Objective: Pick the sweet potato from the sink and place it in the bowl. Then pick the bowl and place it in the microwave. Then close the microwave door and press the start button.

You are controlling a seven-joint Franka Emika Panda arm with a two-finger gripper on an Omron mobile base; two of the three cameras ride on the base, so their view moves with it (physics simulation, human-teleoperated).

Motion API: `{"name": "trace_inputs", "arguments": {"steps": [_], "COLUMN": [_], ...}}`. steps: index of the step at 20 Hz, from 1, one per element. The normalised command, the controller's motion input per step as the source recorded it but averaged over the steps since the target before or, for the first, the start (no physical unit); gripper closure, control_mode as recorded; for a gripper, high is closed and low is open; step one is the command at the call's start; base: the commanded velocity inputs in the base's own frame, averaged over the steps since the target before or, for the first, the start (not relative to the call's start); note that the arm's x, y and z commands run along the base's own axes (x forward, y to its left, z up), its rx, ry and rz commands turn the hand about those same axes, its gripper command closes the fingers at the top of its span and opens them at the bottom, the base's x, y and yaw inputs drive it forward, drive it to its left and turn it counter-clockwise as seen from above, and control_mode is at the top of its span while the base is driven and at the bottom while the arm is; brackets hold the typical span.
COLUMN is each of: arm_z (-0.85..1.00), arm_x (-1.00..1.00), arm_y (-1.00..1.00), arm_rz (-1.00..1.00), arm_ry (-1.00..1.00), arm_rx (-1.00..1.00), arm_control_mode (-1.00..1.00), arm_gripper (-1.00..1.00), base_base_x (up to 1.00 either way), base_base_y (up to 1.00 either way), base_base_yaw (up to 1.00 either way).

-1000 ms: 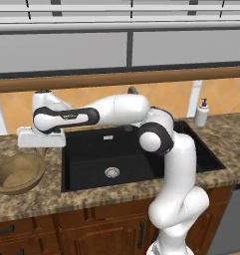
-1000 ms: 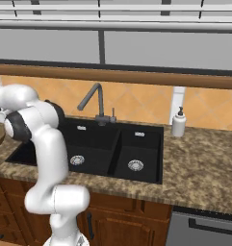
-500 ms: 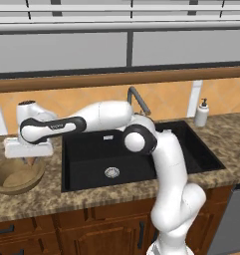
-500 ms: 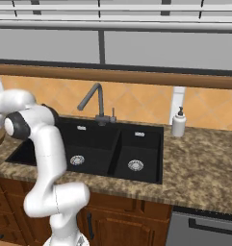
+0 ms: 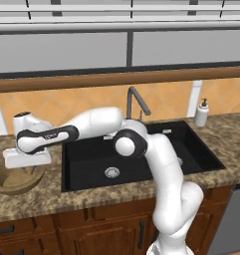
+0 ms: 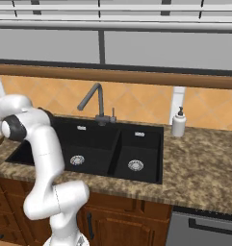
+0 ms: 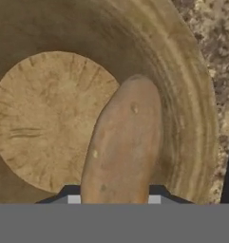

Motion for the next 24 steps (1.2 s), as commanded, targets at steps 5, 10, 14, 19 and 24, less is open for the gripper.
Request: {"name": "trace_inputs", "arguments": {"steps": [5, 10, 14, 19, 24], "arm_z": [-0.44, -0.21, 0.17, 0.29, 0.33], "arm_x": [0.09, 0.08, -0.18, -0.1, 0.0], "arm_y": [0.0, 0.0, 0.0, -0.01, -0.58], "arm_rz": [0.0, 0.0, 0.0, 0.0, 0.0], "arm_ry": [0.0, 0.0, -0.12, -0.11, -0.01], "arm_rx": [0.0, 0.0, 0.0, 0.0, 0.07], "arm_control_mode": [-1.0, -1.0, -1.0, -1.0, -1.0], "arm_gripper": [1.0, -1.0, -1.0, -1.0, -1.0], "base_base_x": [0.0, 0.0, 0.0, 0.0, 0.0], "base_base_y": [0.0, 0.0, 0.0, 0.0, 0.0], "base_base_yaw": [0.0, 0.0, 0.0, 0.0, 0.0]}}
